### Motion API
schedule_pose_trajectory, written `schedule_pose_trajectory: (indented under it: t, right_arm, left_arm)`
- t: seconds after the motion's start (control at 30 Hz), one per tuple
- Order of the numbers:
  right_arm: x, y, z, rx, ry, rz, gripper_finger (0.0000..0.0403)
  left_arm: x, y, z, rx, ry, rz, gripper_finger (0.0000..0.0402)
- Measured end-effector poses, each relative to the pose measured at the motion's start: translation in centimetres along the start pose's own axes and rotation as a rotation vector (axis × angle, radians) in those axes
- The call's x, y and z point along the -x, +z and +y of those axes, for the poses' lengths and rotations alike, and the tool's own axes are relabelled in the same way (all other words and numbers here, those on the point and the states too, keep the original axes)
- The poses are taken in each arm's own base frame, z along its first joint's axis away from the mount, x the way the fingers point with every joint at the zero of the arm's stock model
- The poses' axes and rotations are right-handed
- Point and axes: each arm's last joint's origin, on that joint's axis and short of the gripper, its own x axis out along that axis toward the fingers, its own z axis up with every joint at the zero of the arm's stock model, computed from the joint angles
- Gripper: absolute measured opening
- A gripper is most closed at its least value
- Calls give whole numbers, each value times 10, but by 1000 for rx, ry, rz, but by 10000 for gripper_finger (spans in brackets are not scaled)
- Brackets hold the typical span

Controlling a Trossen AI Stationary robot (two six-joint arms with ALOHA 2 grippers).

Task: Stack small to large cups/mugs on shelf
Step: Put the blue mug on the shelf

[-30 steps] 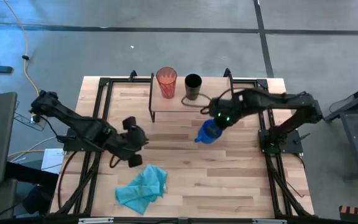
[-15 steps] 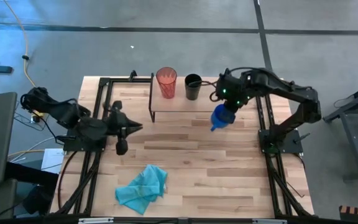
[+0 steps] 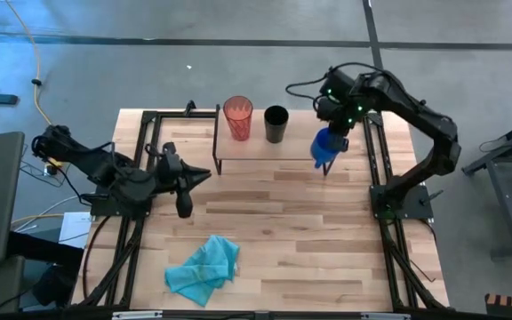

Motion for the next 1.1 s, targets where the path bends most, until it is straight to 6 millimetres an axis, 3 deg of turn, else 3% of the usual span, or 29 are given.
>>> schedule_pose_trajectory:
  t: [0.43,0.8,1.1]
  right_arm:
    - [0,3,-26,57,-7,-102,0]
    - [-32,18,-40,129,29,-1,0]
    - [-39,18,-55,146,19,8,0]
  left_arm:
    - [-8,-2,-9,-84,-22,7,33]
    - [-6,-2,-8,-71,-54,18,33]
    - [-6,-2,-8,-49,-63,25,33]
